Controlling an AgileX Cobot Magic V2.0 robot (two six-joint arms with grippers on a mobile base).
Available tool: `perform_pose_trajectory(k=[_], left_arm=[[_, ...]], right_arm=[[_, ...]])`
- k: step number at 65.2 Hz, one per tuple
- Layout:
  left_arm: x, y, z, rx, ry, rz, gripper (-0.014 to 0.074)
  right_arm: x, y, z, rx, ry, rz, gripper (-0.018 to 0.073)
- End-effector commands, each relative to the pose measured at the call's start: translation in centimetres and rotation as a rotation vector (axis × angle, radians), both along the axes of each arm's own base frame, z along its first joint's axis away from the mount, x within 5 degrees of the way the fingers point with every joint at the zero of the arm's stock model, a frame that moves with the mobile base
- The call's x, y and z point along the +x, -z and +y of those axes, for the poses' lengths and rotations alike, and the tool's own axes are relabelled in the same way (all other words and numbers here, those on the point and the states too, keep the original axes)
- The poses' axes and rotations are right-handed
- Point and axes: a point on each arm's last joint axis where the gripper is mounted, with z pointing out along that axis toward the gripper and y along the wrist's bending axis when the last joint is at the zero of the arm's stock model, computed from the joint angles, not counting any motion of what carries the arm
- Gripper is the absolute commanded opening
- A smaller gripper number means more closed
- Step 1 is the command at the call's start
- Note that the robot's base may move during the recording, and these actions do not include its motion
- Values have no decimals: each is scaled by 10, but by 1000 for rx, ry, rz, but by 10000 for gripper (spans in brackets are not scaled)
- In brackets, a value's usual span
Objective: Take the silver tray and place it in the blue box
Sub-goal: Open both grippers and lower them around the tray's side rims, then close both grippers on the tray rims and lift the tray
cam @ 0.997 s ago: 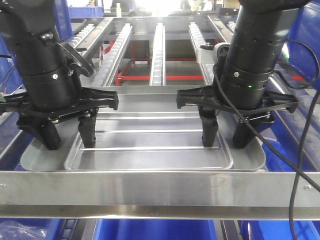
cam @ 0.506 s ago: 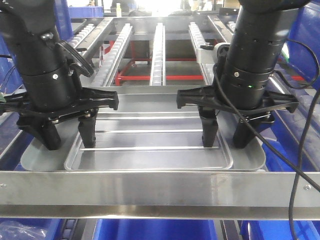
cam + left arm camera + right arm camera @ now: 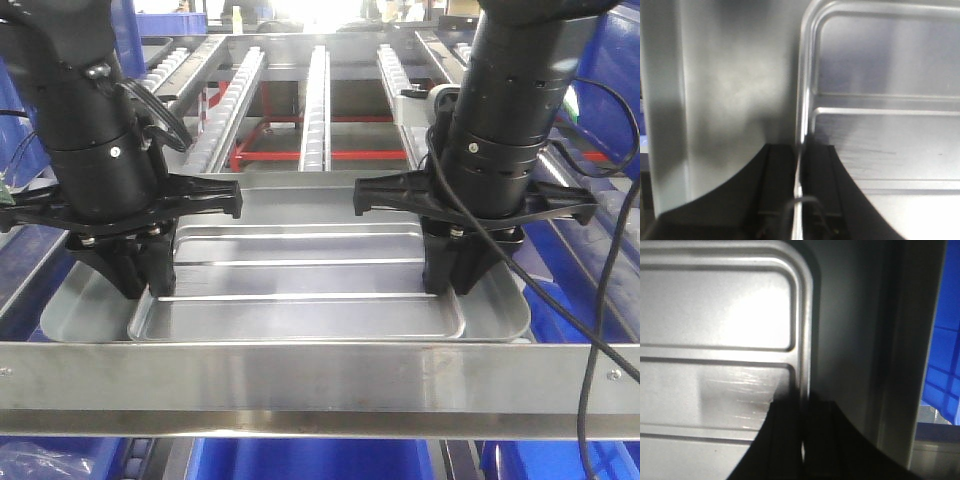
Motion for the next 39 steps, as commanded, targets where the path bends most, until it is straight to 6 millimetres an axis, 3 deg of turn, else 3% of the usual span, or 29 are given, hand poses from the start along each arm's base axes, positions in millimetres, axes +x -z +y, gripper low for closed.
perform_pose_trajectory(k=[1, 39], left_arm=[[1, -17, 0, -21, -3, -46, -13], [2, -17, 0, -8, 5, -50, -13]], right_arm=[[5, -24, -1, 31, -5, -93, 50], [7, -27, 0, 45, -7, -119, 50]])
